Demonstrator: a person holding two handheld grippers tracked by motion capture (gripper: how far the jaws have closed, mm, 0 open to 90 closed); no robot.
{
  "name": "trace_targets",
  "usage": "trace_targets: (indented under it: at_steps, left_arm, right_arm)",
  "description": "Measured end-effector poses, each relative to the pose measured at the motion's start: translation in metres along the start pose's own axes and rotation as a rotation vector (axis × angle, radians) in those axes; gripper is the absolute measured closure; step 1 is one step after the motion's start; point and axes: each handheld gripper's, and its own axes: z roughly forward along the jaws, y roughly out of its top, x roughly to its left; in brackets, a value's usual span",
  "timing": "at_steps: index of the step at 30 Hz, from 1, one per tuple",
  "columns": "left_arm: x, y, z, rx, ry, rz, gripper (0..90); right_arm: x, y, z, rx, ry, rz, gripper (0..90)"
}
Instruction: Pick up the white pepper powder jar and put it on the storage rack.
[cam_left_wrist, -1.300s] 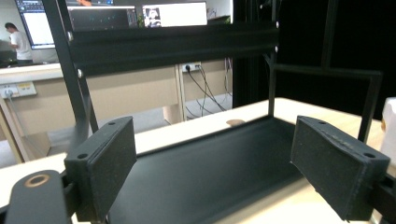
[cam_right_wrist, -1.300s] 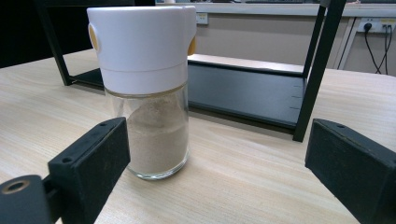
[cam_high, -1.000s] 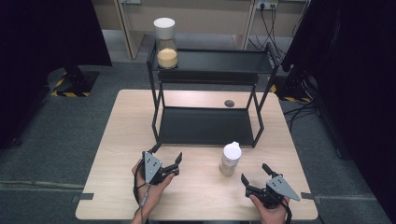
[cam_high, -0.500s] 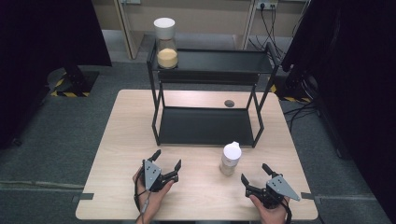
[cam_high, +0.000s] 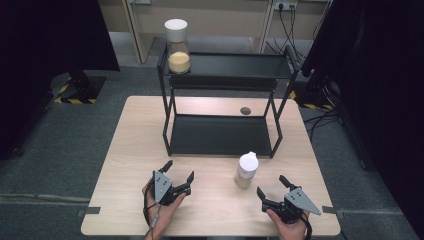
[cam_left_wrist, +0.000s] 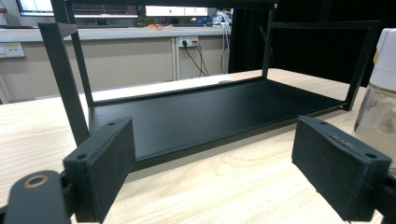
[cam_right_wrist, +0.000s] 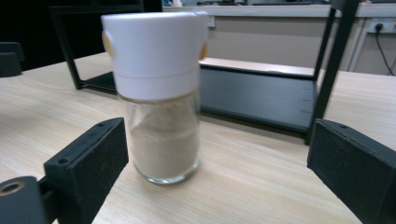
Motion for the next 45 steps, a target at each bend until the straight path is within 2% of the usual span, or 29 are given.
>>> trace_targets:
  at_steps: [5, 11, 18, 29, 36, 39, 45]
  left_arm:
    - [0.001, 0.001, 0.000, 0.006, -0.008, -0.001, 12.9]
    - [0.002, 0.002, 0.001, 0.010, -0.013, 0.003, 12.9]
    - [0.002, 0.003, 0.002, 0.016, -0.018, 0.007, 12.9]
    - [0.003, 0.003, 0.002, 0.016, -0.026, 0.011, 12.9]
    - [0.003, 0.003, 0.002, 0.017, -0.026, 0.013, 12.8]
    - [0.003, 0.003, 0.002, 0.015, -0.026, 0.013, 12.8]
    - [0.004, 0.002, 0.001, 0.011, -0.027, 0.011, 12.8]
  right_arm:
    - [0.003, 0.006, 0.004, -0.017, 0.048, -0.003, 5.1]
    - [0.009, 0.016, 0.016, -0.015, 0.086, -0.035, 5.3]
    - [0.011, 0.021, 0.037, 0.011, 0.083, -0.043, 6.6]
    - [0.010, 0.026, 0.066, 0.037, 0.089, -0.053, 17.4]
    - [0.008, 0.025, 0.071, 0.054, 0.090, -0.046, 22.8]
    - [0.007, 0.025, 0.072, 0.055, 0.109, -0.056, 29.7]
    - [0.010, 0.026, 0.072, 0.055, 0.097, -0.046, 30.4]
